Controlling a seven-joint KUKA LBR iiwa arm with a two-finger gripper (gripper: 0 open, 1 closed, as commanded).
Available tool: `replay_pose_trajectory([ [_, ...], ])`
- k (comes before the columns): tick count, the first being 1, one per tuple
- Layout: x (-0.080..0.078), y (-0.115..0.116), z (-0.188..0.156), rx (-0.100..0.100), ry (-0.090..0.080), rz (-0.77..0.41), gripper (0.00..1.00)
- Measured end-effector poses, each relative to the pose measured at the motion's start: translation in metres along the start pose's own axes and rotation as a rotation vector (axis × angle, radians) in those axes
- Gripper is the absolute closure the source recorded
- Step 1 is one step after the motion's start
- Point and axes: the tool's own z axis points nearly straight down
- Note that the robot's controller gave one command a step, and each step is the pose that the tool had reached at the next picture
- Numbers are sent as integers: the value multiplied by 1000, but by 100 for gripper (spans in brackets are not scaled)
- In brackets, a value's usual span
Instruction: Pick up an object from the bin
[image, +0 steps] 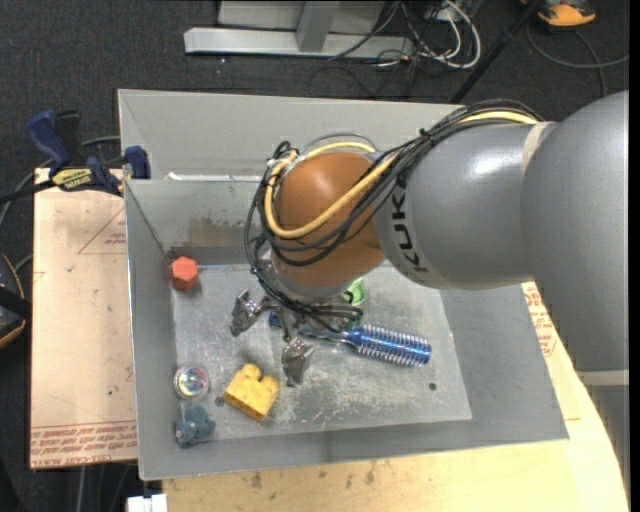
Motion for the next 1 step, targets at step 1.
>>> replay_pose_trajectory([
  [1, 28, 44, 29, -3, 3, -218, 0],
])
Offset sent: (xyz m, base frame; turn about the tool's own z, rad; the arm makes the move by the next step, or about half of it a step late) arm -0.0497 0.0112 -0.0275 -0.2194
